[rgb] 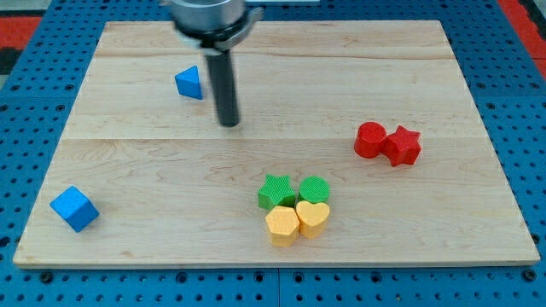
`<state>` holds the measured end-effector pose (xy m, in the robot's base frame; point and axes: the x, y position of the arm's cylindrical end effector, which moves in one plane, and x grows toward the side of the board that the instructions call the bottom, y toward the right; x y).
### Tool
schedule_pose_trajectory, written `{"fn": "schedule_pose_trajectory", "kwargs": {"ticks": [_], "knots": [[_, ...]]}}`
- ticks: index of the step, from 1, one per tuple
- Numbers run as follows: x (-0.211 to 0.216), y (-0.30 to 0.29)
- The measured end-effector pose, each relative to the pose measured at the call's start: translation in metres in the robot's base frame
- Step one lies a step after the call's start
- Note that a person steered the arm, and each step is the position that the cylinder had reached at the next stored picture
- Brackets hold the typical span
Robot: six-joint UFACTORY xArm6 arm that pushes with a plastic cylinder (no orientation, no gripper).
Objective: Push the blue triangle to the right of the blue cube
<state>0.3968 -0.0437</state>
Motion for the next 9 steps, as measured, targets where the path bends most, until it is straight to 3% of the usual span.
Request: {"fn": "schedule_pose_trajectory", "kwargs": {"ticks": [1, 2, 3, 6, 9], "knots": [[-0.043, 0.002], [-0.09, -0.032], [-0.103, -0.063], [-0.056, -0.094], [0.016, -0.073]]}}
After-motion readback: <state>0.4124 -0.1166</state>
